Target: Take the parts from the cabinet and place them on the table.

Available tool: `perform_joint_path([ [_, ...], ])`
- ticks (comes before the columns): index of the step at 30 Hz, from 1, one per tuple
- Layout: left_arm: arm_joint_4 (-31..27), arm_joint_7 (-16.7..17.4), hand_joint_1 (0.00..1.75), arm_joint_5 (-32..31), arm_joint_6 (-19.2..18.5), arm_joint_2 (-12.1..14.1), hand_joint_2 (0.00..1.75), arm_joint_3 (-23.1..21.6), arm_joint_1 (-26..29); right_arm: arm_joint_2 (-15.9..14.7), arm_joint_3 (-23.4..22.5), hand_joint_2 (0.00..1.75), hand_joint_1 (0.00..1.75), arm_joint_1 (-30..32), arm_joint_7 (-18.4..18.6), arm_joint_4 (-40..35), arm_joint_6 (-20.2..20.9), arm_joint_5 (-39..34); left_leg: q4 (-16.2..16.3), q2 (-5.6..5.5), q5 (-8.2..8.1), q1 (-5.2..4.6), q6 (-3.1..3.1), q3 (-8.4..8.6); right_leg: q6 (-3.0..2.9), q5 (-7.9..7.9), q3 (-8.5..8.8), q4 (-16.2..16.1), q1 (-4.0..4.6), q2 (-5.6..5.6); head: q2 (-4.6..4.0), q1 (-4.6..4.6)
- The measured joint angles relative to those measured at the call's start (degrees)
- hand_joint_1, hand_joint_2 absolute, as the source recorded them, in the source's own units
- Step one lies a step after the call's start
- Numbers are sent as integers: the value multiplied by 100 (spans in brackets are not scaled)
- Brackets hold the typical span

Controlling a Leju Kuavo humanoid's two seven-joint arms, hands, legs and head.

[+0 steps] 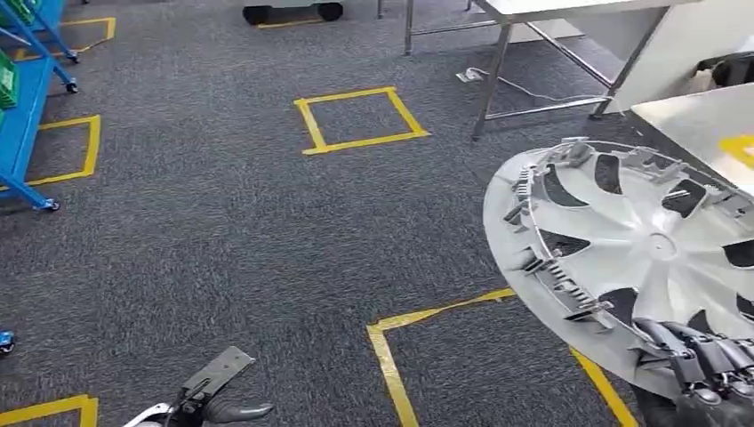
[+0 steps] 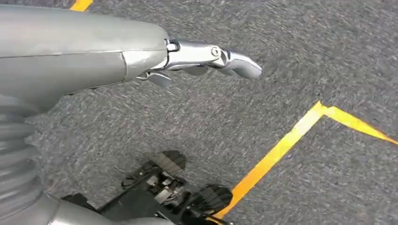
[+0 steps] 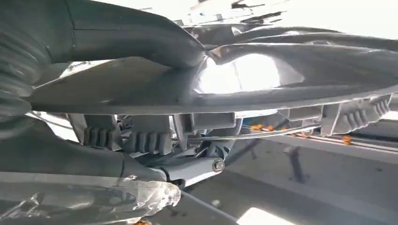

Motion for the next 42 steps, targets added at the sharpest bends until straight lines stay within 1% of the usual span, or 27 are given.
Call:
perform_joint_path([
  [1,-20,0,0,0,0,0,175,0,-8,0,0,175,175,-1,-2,-2,0,0,3,52,-29,7,-38,8,-48,25,3,-35,-14,71,0,-4],
  [3,-42,4,0,15,0,17,175,-7,-19,0,-2,175,175,4,-7,0,-2,0,348,-457,-287,40,-94,-144,-106,57,10,-58,-58,189,0,-28],
  [4,-44,4,0,26,0,11,175,-20,-10,0,-2,175,175,-18,-7,-2,-2,0,801,-571,-517,43,-99,-359,-131,61,0,-58,-63,255,0,-39],
  [6,-44,28,0,52,-11,37,175,-48,31,0,-2,175,175,-31,-11,4,-2,0,1645,-638,-823,44,-103,-809,-152,70,-21,-58,-58,420,0,-44],
  [7,-44,39,0,63,-11,44,175,-57,39,0,-2,175,175,-31,-26,4,-2,0,1779,-644,-797,44,-95,-902,-151,74,-24,-57,-58,505,0,-37],
  [8,-44,55,0,81,-9,52,175,-64,37,0,-2,175,175,-33,-46,4,-2,0,1662,-648,-624,44,-88,-871,-143,79,-23,-56,-58,591,0,-41],
  [10,-44,57,0,118,-2,66,175,-83,22,0,-7,175,175,-34,-92,7,0,0,825,-728,-92,55,-65,-492,-114,97,-19,-53,-75,767,0,-39],
  [11,-44,57,0,118,2,70,175,-101,17,0,-9,175,175,-37,-116,9,-2,0,354,-960,98,82,-70,-257,-91,107,-26,-49,-89,838,0,-41],
  [12,-44,57,0,120,4,72,175,-112,14,0,-9,175,175,-48,-125,9,-2,0,78,-1224,73,104,-75,-145,-51,104,-69,0,-50,915,0,-44],
  [16,-61,66,0,151,7,74,175,-129,0,2,-31,175,175,-30,-168,13,-2,0,40,-954,95,93,34,-155,85,187,-224,-62,-112,1182,0,-41],
  [17,-72,63,0,162,7,83,175,-142,-16,4,-33,175,175,-15,-181,13,-2,0,25,-861,113,105,69,-154,86,139,-236,22,-91,952,0,-35],
  [18,-75,61,0,177,9,87,175,-144,-13,4,-35,175,175,-22,-184,13,-2,-2,24,-812,109,97,105,-155,103,-35,-335,229,-57,586,0,14],
  [19,-75,61,0,179,9,94,175,-144,-2,4,-35,175,175,-39,-199,15,-2,-2,24,-738,102,81,129,-157,130,-285,-513,615,-58,396,0,20],
  [21,-75,63,0,188,9,109,175,-147,23,4,-35,175,175,-52,-221,24,-2,2,26,-562,94,63,140,-158,157,-735,-940,1581,-73,281,0,18],
  [22,-75,61,0,190,9,111,175,-151,26,4,-35,175,175,-51,-225,33,-2,2,27,-483,92,63,141,-158,169,-782,-1023,1790,-76,278,0,20],
  [23,-75,61,0,197,9,109,175,-151,23,4,-35,175,175,-49,-227,37,-2,2,27,-411,87,63,137,-153,177,-687,-958,1706,-81,271,0,22],
  [25,-75,61,0,210,9,107,175,-155,22,4,-35,175,175,-47,-229,37,-2,2,27,-287,70,64,115,-133,168,-314,-509,931,-84,191,0,20],
  [26,-77,63,0,214,9,103,175,-157,22,4,-35,175,175,-45,-227,37,-2,2,28,-215,53,64,90,-106,155,-78,-101,244,-81,3,0,20],
  [27,-77,63,0,214,9,109,175,-158,23,4,-37,175,175,-63,-227,39,-2,2,33,-165,31,28,55,-84,123,-83,22,10,-49,-198,0,22],
  [31,-94,63,0,221,11,114,175,-160,4,9,-37,175,175,-51,-232,44,-2,4,9,57,26,30,-60,-34,-16,-10,-11,-9,-24,77,0,13],
  [32,-112,63,0,221,13,118,175,-160,0,9,-37,175,175,-41,-232,44,-2,4,24,-29,-21,55,-112,-36,-70,29,40,-62,-80,138,0,7],
  [34,-114,63,0,223,13,118,175,-166,-12,13,-37,175,175,-56,-232,46,-2,4,531,-534,-356,65,-139,-258,-114,42,37,-72,-100,247,0,-15],
  [36,-112,63,0,232,13,133,175,-179,30,13,-37,175,175,-64,-221,46,-2,2,1476,-639,-762,67,-153,-725,-136,40,27,-72,-102,396,0,-30],
  [37,-112,66,0,232,13,138,175,-182,48,13,-37,175,175,-64,-216,53,-2,4,1787,-644,-816,66,-153,-906,-137,39,24,-72,-100,483,0,-33],
  [39,-112,66,0,236,13,140,175,-184,51,13,-37,175,175,-65,-203,63,-2,4,1560,-651,-483,70,-141,-857,-135,37,32,-71,-106,663,0,-33],
  [41,-112,66,0,238,13,140,175,-190,48,13,-35,175,175,-61,-195,70,-2,4,625,-796,30,94,-118,-418,-98,28,47,-71,-124,835,0,-33],
  [42,-112,66,0,238,13,140,175,-190,48,13,-35,175,175,-61,-195,70,-2,4,538,-834,62,97,-115,-374,-92,24,47,-71,-126,849,0,-30],
])
